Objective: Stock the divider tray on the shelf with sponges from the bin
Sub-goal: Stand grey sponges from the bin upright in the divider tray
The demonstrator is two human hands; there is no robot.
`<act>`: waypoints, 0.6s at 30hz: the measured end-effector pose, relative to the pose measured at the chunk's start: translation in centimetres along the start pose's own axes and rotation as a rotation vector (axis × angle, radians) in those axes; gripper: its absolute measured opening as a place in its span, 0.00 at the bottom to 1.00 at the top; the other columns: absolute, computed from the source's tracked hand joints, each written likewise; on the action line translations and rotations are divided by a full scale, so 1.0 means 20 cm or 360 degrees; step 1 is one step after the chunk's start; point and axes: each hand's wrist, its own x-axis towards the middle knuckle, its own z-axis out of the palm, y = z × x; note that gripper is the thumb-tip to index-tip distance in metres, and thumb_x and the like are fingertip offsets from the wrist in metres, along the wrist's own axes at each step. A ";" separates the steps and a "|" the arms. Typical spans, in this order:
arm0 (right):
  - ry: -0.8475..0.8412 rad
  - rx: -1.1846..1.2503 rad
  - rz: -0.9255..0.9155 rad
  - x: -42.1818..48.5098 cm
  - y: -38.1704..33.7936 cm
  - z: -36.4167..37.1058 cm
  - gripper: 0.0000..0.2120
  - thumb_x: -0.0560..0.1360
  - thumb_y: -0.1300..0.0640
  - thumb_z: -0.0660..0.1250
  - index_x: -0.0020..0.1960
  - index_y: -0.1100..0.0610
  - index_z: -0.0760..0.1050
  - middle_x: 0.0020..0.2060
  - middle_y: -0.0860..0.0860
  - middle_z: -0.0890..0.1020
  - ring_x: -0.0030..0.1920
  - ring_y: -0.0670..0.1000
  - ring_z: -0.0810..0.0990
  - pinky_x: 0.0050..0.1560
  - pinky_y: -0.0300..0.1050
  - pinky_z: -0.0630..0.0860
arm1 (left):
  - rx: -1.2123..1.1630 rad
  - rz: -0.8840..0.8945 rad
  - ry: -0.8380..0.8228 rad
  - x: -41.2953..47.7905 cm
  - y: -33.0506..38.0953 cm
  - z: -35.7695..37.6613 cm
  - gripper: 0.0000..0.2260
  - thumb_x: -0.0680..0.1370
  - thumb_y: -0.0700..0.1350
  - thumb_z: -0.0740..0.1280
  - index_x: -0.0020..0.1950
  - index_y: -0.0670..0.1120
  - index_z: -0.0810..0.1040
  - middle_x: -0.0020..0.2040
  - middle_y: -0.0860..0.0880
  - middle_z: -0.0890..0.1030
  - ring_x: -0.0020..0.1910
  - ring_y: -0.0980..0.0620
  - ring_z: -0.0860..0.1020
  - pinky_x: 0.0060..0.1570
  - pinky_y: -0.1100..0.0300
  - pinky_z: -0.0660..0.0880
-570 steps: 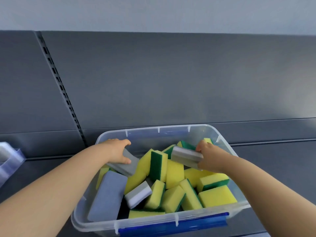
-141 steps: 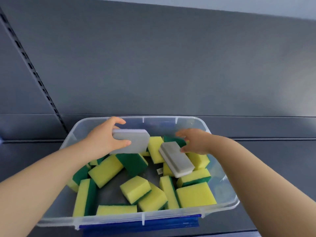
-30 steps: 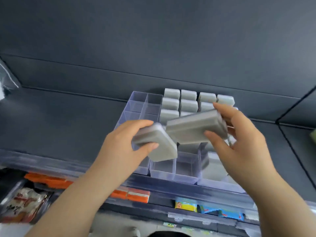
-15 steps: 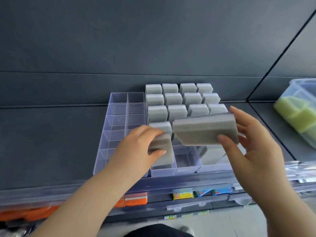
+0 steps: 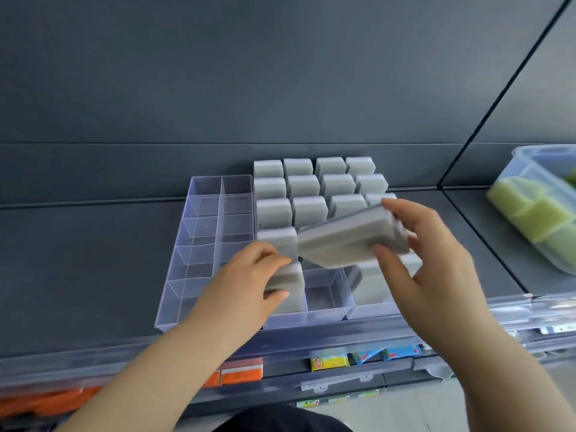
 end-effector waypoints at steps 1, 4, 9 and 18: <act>-0.0032 -0.0036 -0.0037 0.01 0.01 0.01 0.24 0.73 0.61 0.66 0.61 0.39 0.65 0.53 0.30 0.70 0.52 0.32 0.70 0.47 0.26 0.66 | 0.0015 0.0004 0.0024 -0.01 -0.01 0.00 0.18 0.71 0.45 0.73 0.61 0.52 0.77 0.55 0.56 0.73 0.46 0.58 0.71 0.43 0.64 0.69; -0.0187 -0.0135 -0.0126 0.03 0.02 0.03 0.22 0.73 0.64 0.66 0.62 0.47 0.69 0.52 0.33 0.70 0.52 0.33 0.68 0.52 0.21 0.61 | 0.0018 -0.0016 0.0056 -0.02 -0.01 -0.01 0.16 0.69 0.44 0.74 0.56 0.51 0.78 0.52 0.55 0.75 0.45 0.56 0.74 0.39 0.63 0.71; -0.0289 -0.0281 -0.0214 0.06 0.04 0.07 0.21 0.71 0.67 0.66 0.61 0.54 0.72 0.53 0.40 0.72 0.54 0.39 0.67 0.53 0.18 0.58 | 0.0016 -0.0070 0.0090 -0.03 0.01 -0.03 0.16 0.73 0.45 0.70 0.60 0.53 0.77 0.56 0.57 0.74 0.54 0.56 0.74 0.49 0.64 0.70; -0.0303 -0.0394 -0.0373 0.08 0.08 0.12 0.22 0.68 0.67 0.66 0.60 0.54 0.73 0.53 0.47 0.78 0.56 0.51 0.74 0.48 0.40 0.72 | -0.0036 -0.0145 0.0011 0.00 0.02 -0.03 0.17 0.76 0.46 0.67 0.64 0.56 0.73 0.61 0.61 0.72 0.62 0.60 0.68 0.59 0.68 0.62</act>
